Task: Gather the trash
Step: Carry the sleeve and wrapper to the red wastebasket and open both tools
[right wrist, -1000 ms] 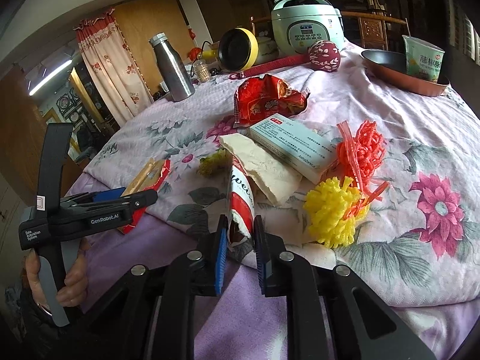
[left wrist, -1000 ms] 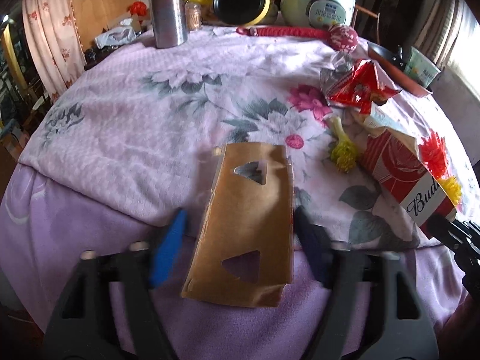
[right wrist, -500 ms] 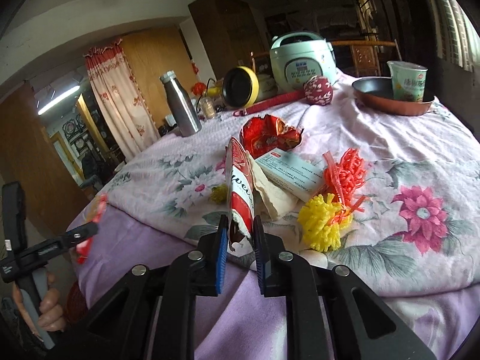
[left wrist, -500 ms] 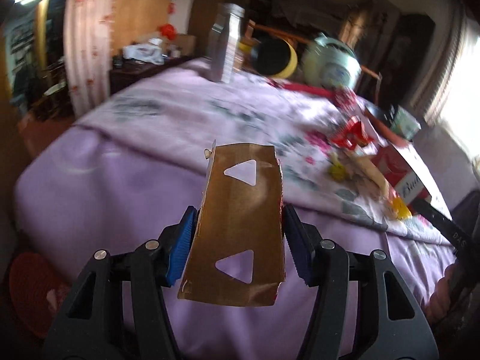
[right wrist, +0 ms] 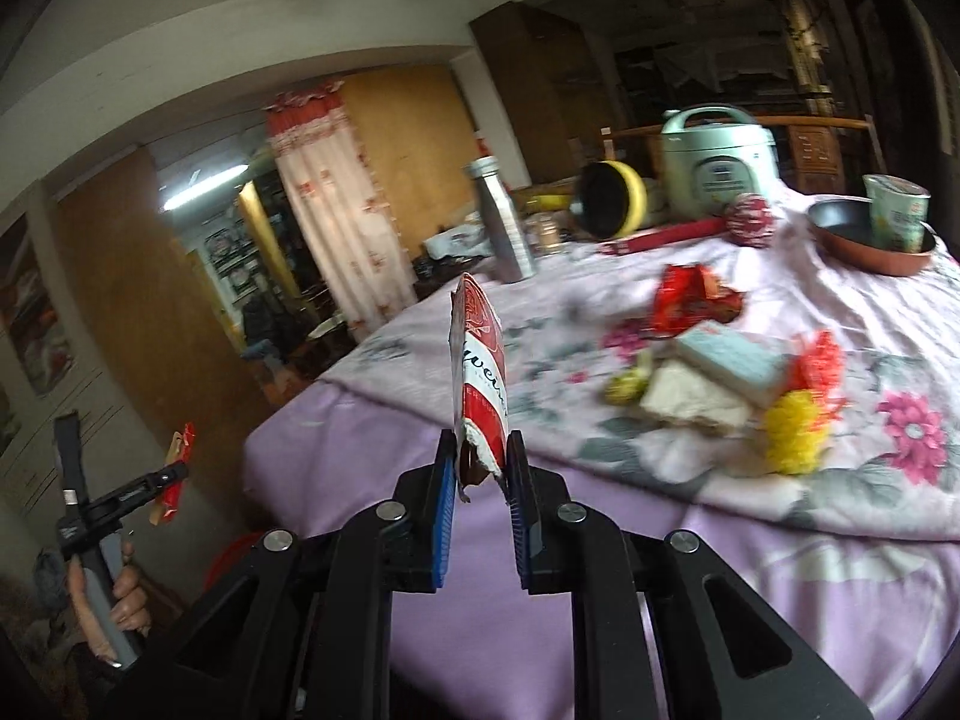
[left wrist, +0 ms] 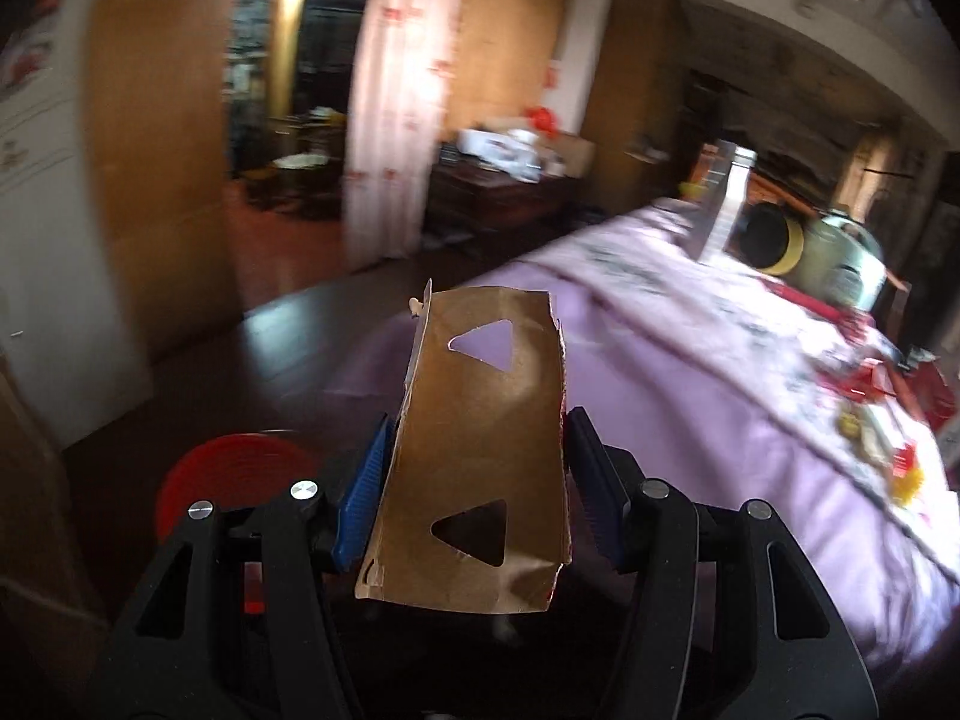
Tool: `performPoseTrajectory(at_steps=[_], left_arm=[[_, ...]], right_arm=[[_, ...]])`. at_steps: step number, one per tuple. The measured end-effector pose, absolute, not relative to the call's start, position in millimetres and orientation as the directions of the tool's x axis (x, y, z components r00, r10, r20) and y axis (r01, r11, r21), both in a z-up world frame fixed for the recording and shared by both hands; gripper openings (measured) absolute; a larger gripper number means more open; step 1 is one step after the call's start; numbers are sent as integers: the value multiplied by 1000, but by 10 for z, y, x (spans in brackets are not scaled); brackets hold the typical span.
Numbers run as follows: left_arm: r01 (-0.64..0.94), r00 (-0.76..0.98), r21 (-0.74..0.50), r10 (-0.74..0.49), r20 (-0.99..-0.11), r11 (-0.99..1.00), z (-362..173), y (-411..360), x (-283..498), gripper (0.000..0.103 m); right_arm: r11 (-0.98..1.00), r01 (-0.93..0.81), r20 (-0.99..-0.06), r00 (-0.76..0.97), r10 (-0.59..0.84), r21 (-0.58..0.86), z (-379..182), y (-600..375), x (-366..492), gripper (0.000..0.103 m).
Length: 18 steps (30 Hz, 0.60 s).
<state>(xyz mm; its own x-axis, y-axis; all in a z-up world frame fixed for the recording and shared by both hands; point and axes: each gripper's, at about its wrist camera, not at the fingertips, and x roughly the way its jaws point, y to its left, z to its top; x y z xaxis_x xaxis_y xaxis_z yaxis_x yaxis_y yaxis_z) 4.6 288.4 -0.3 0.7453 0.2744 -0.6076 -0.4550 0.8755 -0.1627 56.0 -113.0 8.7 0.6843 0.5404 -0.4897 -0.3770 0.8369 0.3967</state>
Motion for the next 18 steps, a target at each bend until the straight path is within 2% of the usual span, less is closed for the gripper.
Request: performPoseTrajectory(at_steps=[2,5,12,18], left_arm=[[-521,714,-153,331,-617,840,-102,3120,-99,57],[-581,682,-185,351,-642,792,-236,3436,-227,57],[-667,627,-250,348,-697,701,-554,4100,-420,58],[-715,577,-306,283,-766,629,-962,4547,-507,60]], right_arm=[[821,-403,-492,661,567,405,109,-998,522,17],[795,-444,-504,616,606,414,137,-762,482,17],[753,-535,-566,508,650,384,131,3,412,17],[699,-616,-637,384,669,363,40,753,371,17]])
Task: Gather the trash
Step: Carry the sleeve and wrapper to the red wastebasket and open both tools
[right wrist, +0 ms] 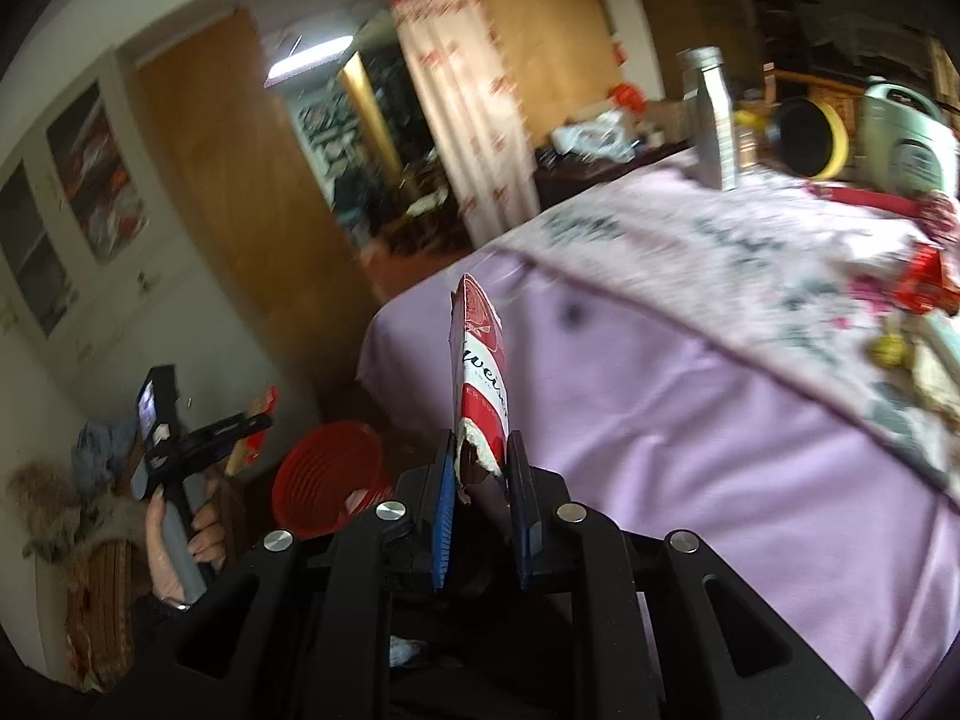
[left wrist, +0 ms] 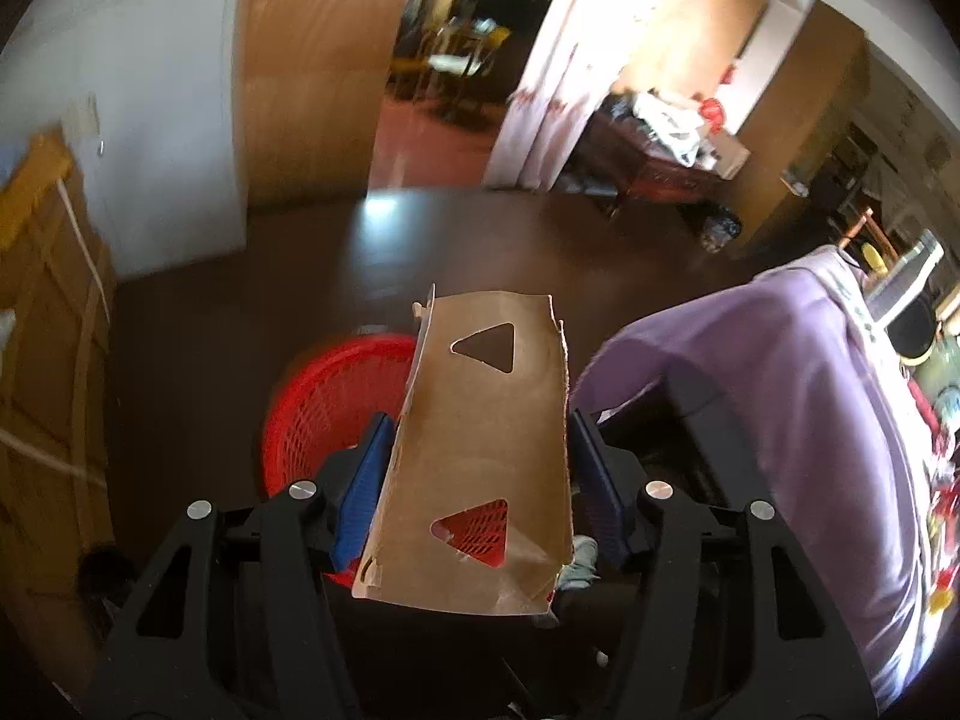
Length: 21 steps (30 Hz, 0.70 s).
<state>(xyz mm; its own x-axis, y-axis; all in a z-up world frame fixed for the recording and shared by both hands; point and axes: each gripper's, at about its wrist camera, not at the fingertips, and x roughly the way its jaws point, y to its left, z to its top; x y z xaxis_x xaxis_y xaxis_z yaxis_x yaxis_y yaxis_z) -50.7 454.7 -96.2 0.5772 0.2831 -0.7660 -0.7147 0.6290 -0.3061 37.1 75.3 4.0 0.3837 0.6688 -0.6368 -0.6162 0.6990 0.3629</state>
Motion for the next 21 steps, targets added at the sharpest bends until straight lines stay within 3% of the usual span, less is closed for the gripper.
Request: performPoseTrajectory(at_steps=[5,12,16,21], left_arm=[[-744,571,-345,277,-773,572,-1087,4794,-664,73],[-795,537,-288,400,-743,534,-909,4820,-948,83],[-824,518,-290,441,-733,487,-865,4932,-1080,83],[-842,504,-297,458,-733,451,-892,5044,-1191,83]], right_arm=[[624,-694,-689,254,679,359,-82,1474,269,17],[507,-795,-762,89,641,334,-375,2448,31,17],[449,-833,-786,28,617,323,-485,3015,-44,17],[437,-863,-796,72,600,252,-553,3666,-13,49]])
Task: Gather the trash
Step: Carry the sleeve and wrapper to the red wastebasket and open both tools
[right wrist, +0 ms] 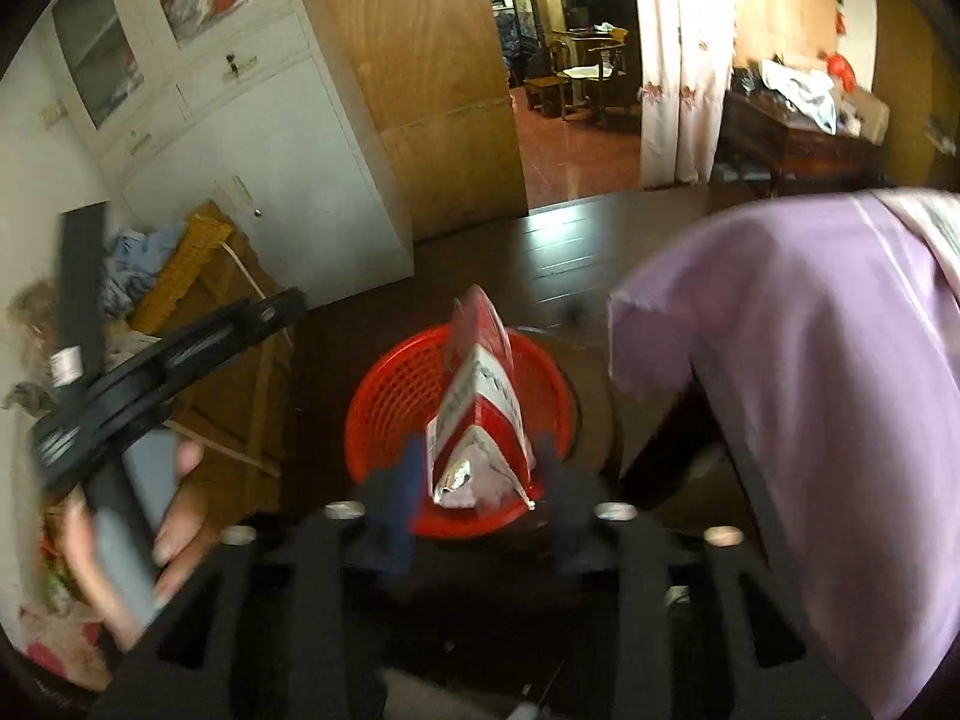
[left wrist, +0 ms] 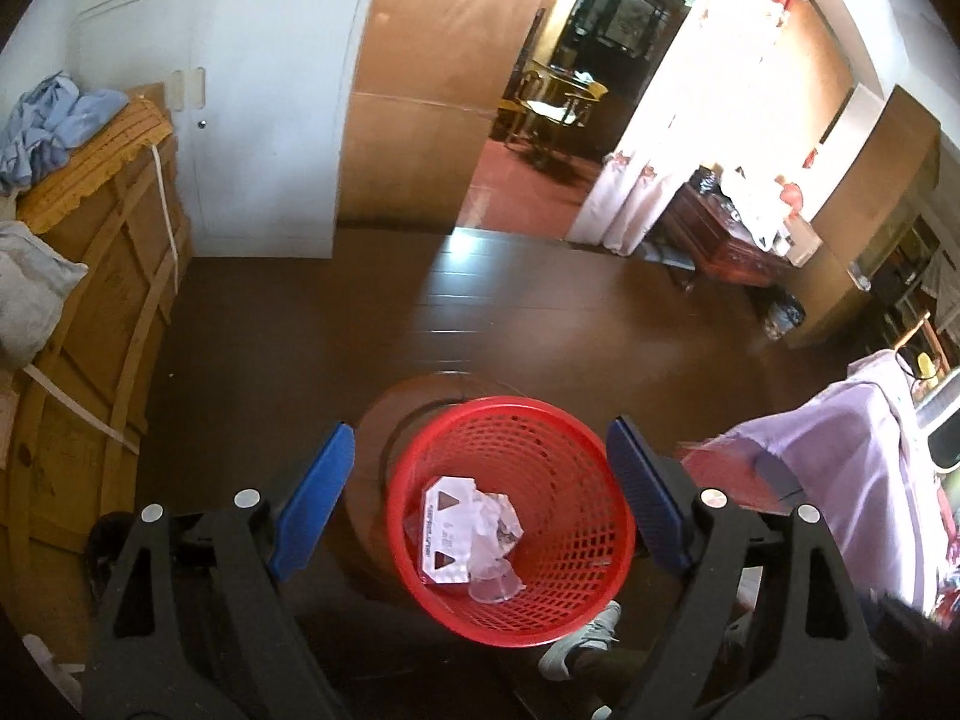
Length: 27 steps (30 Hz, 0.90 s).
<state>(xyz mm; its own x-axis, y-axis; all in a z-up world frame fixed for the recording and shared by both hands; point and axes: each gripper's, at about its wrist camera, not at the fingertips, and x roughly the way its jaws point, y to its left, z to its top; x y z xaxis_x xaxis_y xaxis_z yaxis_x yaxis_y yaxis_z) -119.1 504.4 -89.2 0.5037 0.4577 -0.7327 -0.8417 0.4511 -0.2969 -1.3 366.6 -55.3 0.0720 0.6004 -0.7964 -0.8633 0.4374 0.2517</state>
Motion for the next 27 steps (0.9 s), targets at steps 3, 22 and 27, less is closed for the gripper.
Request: performPoseTrajectory(at_steps=[3,22,27], left_arm=[[-846,492,-280,460,-739,454,-933,5071,-1164,83],[-798,498,-210,421,-758,565,-936,4728,-803,90],[-773,504,-179,418,-756,608,-923,4562,-689,90]], right_arm=[[429,-862,-788,58,613,271,-563,3712,-30,49],[521,-805,-752,151,642,283,-348,2882,56,68],[562,-780,-738,204,644,274,-269,2596,121,69]])
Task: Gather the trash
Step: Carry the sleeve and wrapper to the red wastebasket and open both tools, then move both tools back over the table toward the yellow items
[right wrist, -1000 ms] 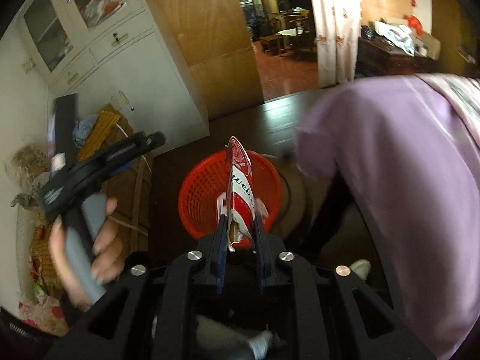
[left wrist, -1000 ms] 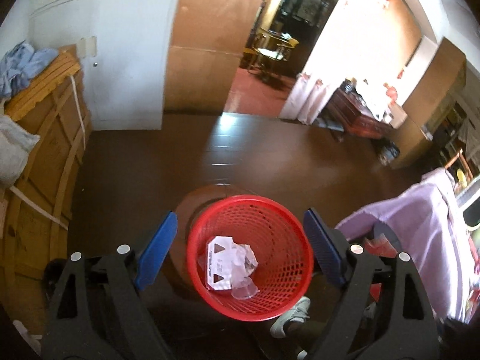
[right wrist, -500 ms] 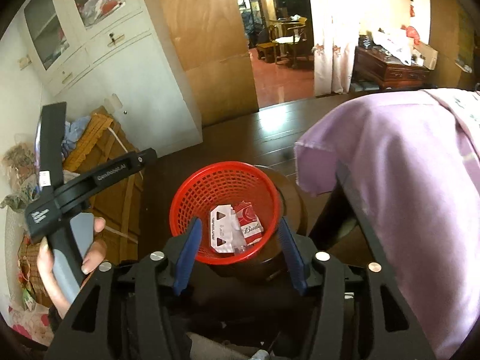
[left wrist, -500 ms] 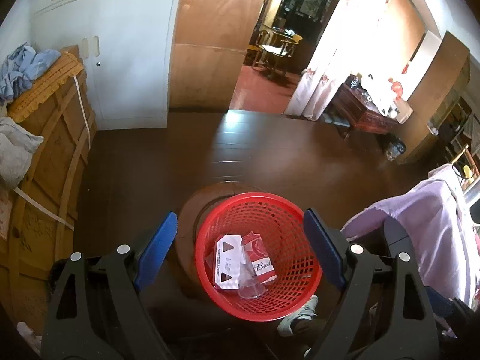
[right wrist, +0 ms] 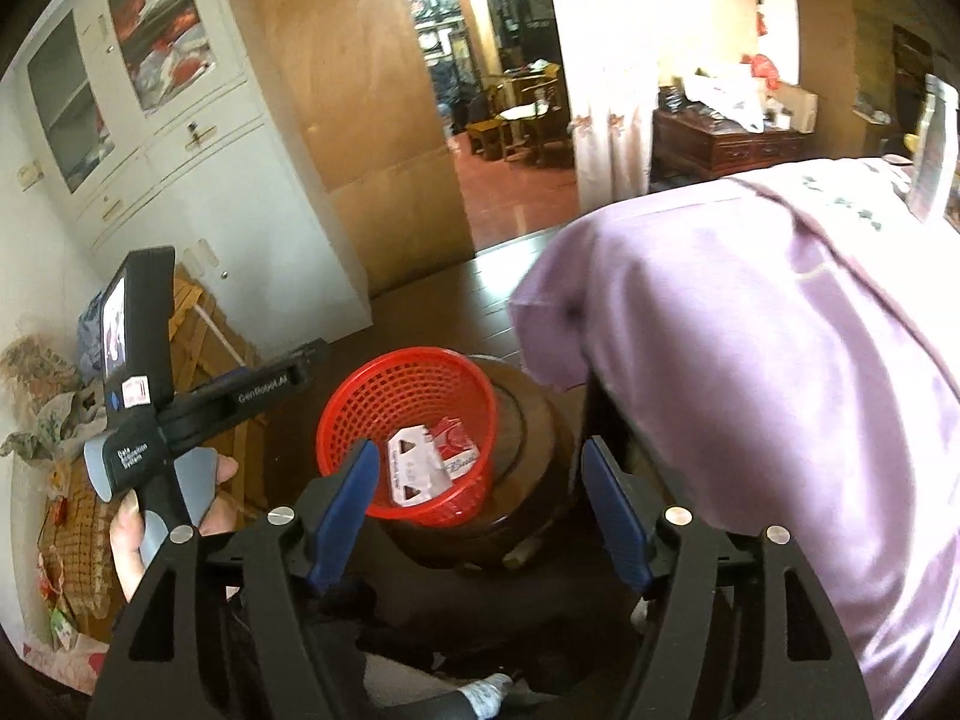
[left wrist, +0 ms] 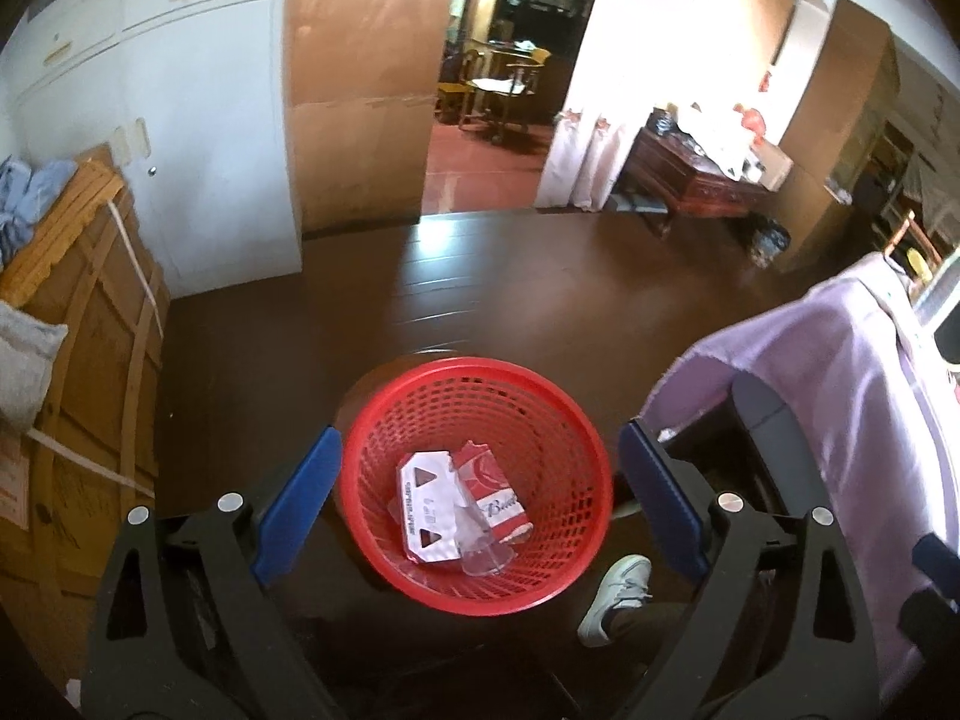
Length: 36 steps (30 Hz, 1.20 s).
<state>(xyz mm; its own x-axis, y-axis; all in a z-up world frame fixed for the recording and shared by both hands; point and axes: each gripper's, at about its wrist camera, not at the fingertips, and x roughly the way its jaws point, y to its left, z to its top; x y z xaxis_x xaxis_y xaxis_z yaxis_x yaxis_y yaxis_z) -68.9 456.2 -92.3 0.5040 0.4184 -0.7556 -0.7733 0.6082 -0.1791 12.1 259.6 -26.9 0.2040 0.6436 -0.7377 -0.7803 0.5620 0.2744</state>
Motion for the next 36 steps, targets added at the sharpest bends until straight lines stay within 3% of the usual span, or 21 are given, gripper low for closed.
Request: performPoseTrajectory(at_steps=[18,24,32,36], left_arm=[[-571,617,-100,346,-707,815,-683,3457,-181,93],[-471,610,-6,320,-725,882,-726,2883,117,94],[-251,638,-29,142,-757,968,-693,2068,486,94],[-163,630,-37,75,-773,986,-694,1728,702,94]], right_arm=[[733,-605,-650,427,628,311,-101,1096,394,76],[782,-514,-628,489,605,353,-175,513,555,80],[862,-339,-600,619,506,377,-244,-448,717,81],[908,-181,-584,714,386,378,-255,-1162,832,81]])
